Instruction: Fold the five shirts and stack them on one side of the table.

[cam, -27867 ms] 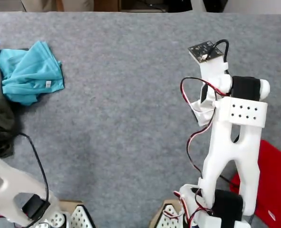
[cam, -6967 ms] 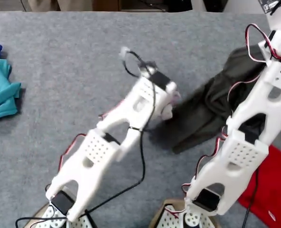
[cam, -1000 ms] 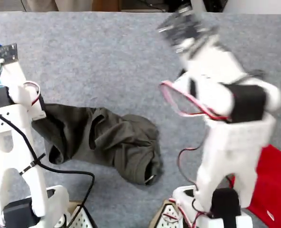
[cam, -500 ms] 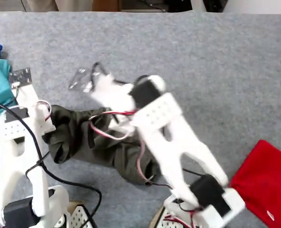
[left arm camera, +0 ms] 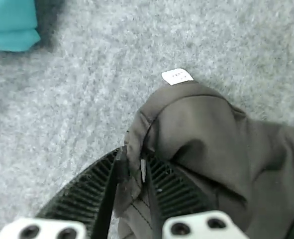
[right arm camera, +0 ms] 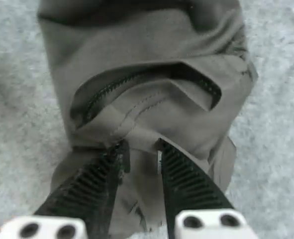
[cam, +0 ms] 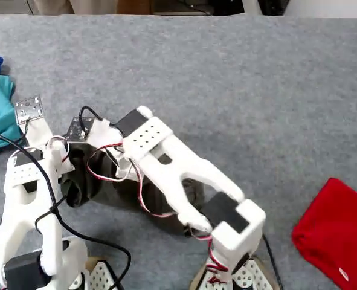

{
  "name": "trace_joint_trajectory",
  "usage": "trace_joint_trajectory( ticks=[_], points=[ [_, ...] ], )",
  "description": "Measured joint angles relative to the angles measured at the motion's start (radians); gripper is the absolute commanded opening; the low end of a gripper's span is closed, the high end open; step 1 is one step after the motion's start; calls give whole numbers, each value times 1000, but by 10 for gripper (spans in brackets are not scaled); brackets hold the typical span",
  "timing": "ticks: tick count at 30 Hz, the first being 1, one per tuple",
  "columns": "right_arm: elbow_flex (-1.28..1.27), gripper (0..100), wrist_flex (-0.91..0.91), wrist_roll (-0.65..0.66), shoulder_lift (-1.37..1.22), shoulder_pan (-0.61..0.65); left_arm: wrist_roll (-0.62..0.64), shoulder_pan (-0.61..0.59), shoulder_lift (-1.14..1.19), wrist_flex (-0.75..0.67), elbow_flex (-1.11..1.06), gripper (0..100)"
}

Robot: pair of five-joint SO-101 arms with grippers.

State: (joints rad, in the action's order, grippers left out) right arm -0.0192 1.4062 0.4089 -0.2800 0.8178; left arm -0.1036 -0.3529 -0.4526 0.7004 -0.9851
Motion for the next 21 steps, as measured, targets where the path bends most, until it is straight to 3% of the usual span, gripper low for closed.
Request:
trace_joint_trajectory(
  ticks=[1, 12, 21],
  points=[
    [0, 0, -8, 0, -15, -5, 0, 0, 0, 0, -3, 20],
    [0, 6, -20, 11, -41, -209, 3, 0, 0, 0, -3, 20],
    [-48, 5, -28, 57, 109, -353, 3, 0, 0, 0, -3, 20]
  ],
)
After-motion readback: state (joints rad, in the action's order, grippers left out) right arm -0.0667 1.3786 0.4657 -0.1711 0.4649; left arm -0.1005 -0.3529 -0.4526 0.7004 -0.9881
